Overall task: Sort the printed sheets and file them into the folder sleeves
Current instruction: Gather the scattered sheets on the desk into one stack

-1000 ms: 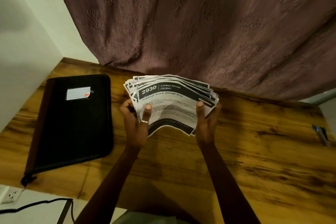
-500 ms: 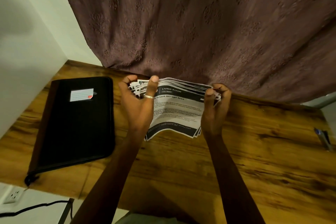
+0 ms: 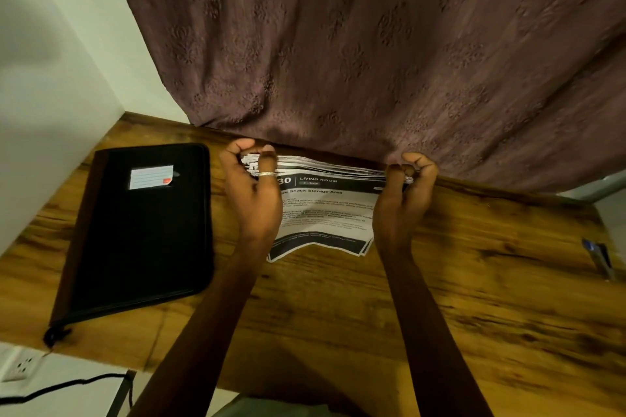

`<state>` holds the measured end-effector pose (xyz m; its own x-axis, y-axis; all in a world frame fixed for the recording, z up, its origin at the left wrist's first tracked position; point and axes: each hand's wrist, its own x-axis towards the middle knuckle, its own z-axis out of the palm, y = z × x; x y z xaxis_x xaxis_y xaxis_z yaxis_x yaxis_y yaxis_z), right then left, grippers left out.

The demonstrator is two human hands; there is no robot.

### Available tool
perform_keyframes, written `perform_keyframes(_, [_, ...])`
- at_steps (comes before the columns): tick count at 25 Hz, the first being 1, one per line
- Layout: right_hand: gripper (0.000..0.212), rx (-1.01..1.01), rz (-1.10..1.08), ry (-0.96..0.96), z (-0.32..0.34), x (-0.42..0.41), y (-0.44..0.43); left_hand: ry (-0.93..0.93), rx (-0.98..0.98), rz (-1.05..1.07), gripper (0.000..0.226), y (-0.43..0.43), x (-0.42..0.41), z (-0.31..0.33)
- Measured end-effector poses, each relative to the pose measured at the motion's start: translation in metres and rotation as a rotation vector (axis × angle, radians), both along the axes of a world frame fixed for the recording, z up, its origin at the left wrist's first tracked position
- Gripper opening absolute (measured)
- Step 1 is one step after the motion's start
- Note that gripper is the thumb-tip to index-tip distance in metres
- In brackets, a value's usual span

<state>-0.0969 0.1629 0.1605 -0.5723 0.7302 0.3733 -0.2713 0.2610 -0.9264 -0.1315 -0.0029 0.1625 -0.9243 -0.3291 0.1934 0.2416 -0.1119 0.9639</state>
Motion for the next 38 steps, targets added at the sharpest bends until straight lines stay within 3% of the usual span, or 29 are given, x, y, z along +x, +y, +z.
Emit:
perform_keyframes(5, [0.008, 0.059, -0.026, -0.019, 0.011, -0.005, -0.001, 0.032, 0.006, -0.033, 0.02, 0.005, -0.003, 0.011])
perform_keyframes(7, [0.008, 0.056, 0.009, -0.04, 0.012, -0.006, 0.002, 0.029, 0.029, -0.123, 0.041, -0.001, -0.002, 0.01])
perform_keyframes(9, [0.024, 0.046, 0.097, -0.066, 0.001, -0.005, 0.009, 0.005, 0.002, -0.277, 0.063, -0.013, -0.003, -0.004])
perform_keyframes(12, [0.045, -0.012, 0.288, -0.128, -0.03, 0.007, 0.016, -0.206, -0.018, -0.413, 0.082, -0.026, 0.003, -0.039])
perform_keyframes(13, [0.045, -0.066, 0.356, -0.152, -0.041, 0.012, 0.017, -0.278, -0.026, -0.432, 0.078, -0.026, 0.008, -0.051])
perform_keyframes(16, [0.054, -0.123, 0.461, -0.263, -0.062, 0.02, 0.021, -0.337, -0.107, -0.469, 0.034, -0.025, 0.014, -0.081])
perform_keyframes(18, [0.058, -0.112, 0.492, -0.333, -0.071, 0.017, 0.028, -0.361, -0.082, -0.477, 0.024, -0.024, 0.012, -0.086])
perform_keyframes(23, [0.022, -0.014, 0.388, -0.48, -0.066, 0.003, 0.027, -0.334, -0.09, -0.432, 0.039, -0.017, -0.002, -0.078])
perform_keyframes(27, [0.034, 0.019, 0.313, -0.641, -0.064, -0.004, 0.027, -0.36, -0.208, -0.341, 0.035, -0.016, -0.01, -0.076])
perform_keyframes(33, [0.029, -0.226, 0.389, -1.021, -0.14, 0.021, 0.02, -0.73, -0.482, -0.434, 0.034, -0.041, -0.002, -0.153])
perform_keyframes(36, [0.022, -0.24, 0.379, -0.985, -0.156, 0.038, 0.021, -0.767, -0.543, -0.453, 0.042, -0.051, 0.01, -0.171])
perform_keyframes(38, [0.035, -0.197, 0.331, -0.992, -0.159, 0.047, 0.021, -0.718, -0.741, -0.403, 0.051, -0.053, 0.028, -0.169])
